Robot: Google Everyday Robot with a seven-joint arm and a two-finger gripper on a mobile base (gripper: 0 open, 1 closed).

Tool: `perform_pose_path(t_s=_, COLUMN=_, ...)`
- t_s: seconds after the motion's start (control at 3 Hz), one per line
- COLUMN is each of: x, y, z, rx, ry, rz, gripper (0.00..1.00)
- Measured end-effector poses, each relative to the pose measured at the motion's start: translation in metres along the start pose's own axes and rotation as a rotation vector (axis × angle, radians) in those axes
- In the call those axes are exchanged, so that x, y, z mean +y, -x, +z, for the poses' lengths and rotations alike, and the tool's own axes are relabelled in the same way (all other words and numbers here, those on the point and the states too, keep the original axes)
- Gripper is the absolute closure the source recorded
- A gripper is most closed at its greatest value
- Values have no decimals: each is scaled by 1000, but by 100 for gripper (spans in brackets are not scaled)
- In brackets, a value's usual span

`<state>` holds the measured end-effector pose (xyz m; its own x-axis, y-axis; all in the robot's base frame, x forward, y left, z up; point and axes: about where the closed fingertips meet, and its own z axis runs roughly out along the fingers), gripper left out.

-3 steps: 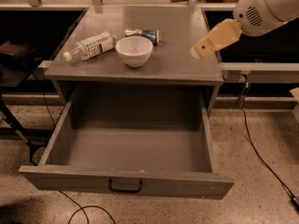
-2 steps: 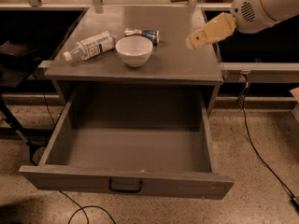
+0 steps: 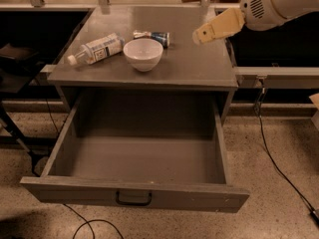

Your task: Place redbull can into top drawer

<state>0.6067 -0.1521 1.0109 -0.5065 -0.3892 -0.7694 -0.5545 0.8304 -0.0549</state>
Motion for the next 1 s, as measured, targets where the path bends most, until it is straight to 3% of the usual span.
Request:
perform_pose_path(t_s=0.67, x=3, y=27, z=59, rx=-56, ry=23, rz=42, gripper=0)
perform_pose_path(t_s=1.0, x=6, y=55, z=116, rx=-88, ry=40, rz=75, gripper=0)
